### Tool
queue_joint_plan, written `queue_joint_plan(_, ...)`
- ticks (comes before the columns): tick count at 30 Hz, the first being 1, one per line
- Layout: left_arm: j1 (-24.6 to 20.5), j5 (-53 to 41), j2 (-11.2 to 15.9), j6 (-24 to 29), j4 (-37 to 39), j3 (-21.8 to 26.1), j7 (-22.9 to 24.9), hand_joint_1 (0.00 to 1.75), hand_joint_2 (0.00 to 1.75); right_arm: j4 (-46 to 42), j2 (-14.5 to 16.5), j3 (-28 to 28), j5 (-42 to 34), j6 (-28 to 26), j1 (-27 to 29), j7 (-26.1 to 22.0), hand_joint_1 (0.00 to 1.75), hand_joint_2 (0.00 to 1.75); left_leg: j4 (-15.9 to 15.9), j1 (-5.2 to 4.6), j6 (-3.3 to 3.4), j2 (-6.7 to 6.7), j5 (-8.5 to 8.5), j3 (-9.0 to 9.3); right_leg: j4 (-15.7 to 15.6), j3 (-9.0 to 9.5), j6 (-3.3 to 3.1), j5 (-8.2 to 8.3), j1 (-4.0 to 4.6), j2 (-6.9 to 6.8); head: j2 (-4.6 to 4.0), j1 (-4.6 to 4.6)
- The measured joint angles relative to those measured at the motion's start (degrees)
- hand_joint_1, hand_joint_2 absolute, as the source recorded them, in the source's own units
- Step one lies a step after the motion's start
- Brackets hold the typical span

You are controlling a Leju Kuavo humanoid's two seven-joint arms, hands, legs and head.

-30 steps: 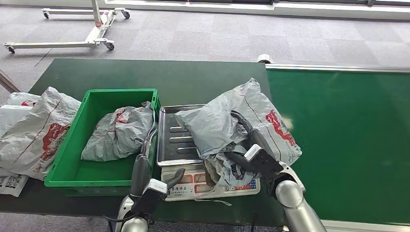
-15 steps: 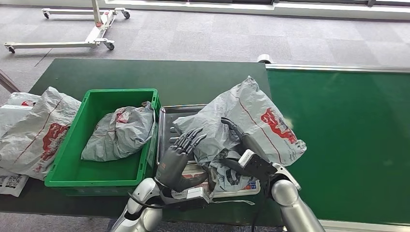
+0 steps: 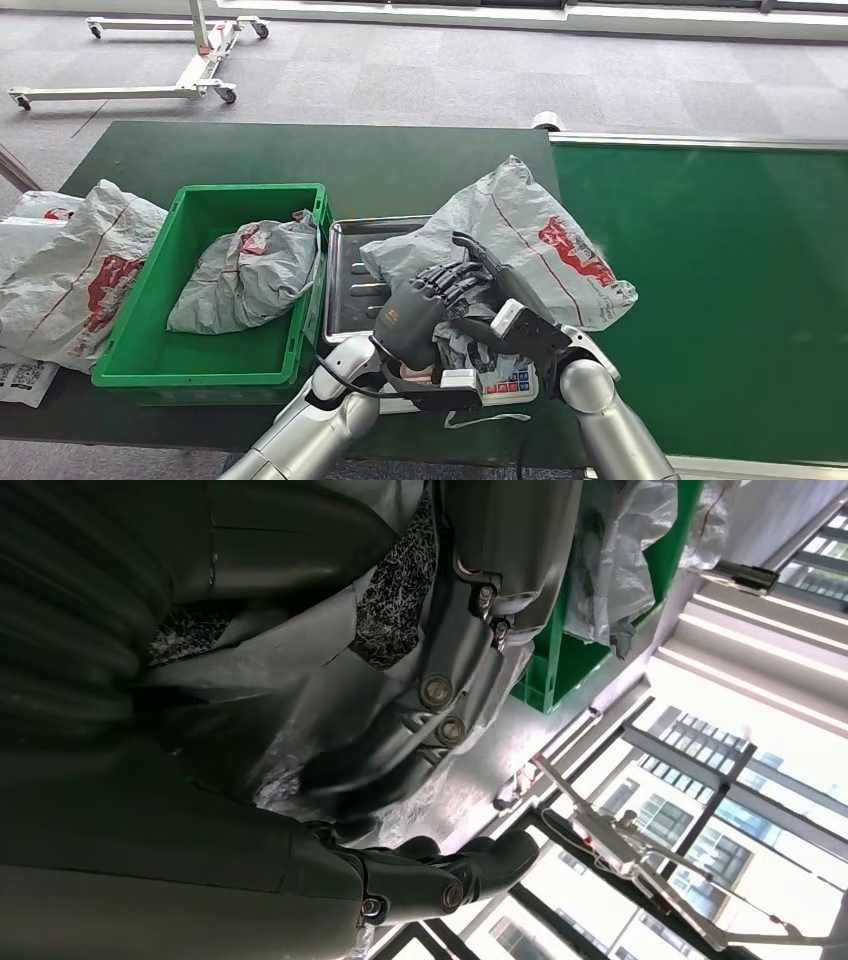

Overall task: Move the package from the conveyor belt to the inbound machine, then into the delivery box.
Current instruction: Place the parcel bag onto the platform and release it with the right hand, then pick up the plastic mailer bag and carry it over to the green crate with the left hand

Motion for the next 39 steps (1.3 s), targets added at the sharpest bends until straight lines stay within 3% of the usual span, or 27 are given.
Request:
queue_joint_plan(9,-0.36,-0.33,-0.15,3.26,0.73,-0.15,1.88,1.75,1.75,0.31,0.0,0.02,-0.44,-0.36,0.0,-0.05,0.0,1.75,0.0,0.0,0.0,0.0,0.0,-0.01,0.0,-0.01,0.0,0.0,0.0,0.01,0.0,0.0)
queue_joint_plan(15,-0.07,-1.2,0.5,14.28,-1.72,1.25,6.8,1.75,1.75,0.03,0.05,0.02,-0.31,-1.15,0.85,-0.05,0.0,1.75,0.0,0.0,-0.01,0.0,0.0,-0.01,0.01,0.0,0.0,0.0,0.01,0.01,0.0,-0.01)
queue_joint_plan(18,0.88,-1.09,1.16,20.67,-5.53,4.42,8.54,1.75,1.75,-1.21,0.05,0.0,0.31,-2.91,1.52,-0.42,0.0,1.75,0.0,0.02,-0.02,0.01,0.01,0.0,0.01,-0.01,-0.01,0.0,0.02,0.02,0.0,-0.01)
queue_joint_plan(21,2.05,0.4,1.7,23.35,-9.52,8.8,7.93,1.75,1.75,-4.63,-0.02,-0.48,0.66,-5.47,3.1,-1.49,0.0,1.75,0.0,0.05,-0.02,0.02,0.01,-0.01,0.01,-0.03,-0.01,-0.01,0.04,0.01,0.0,-0.01)
queue_joint_plan(25,2.95,3.04,2.03,23.9,-13.75,15.61,5.96,1.75,1.75,-13.23,-0.49,-3.1,-0.33,-9.96,6.8,-7.28,0.0,1.75,0.0,0.05,-0.03,0.01,0.01,-0.02,0.01,-0.04,-0.02,-0.03,0.04,0.0,0.0,-0.01)
queue_joint_plan(29,3.39,3.86,2.23,23.68,-15.92,20.29,5.63,1.75,1.75,-24.14,-0.92,-6.56,-3.35,-9.11,11.13,-12.7,0.0,1.75,0.0,0.04,-0.03,0.01,-0.02,-0.03,0.01,-0.03,-0.03,-0.04,0.03,0.01,0.0,0.0)
queue_joint_plan(34,4.06,4.99,2.24,23.75,-17.71,24.3,4.39,1.75,1.75,-33.86,-1.62,-8.15,-5.71,-10.72,14.8,-13.62,0.0,1.75,0.0,0.04,-0.03,0.04,-0.03,-0.02,0.0,-0.03,-0.03,-0.04,0.03,0.03,0.0,-0.01)
queue_joint_plan(39,4.85,6.7,1.92,23.85,-20.04,28.84,1.68,1.75,1.75,-38.2,-2.69,-8.17,-6.89,-12.21,15.9,-13.59,0.0,1.75,0.0,0.05,-0.05,0.05,-0.01,0.0,0.01,-0.03,-0.04,-0.03,0.04,0.04,0.0,-0.01)
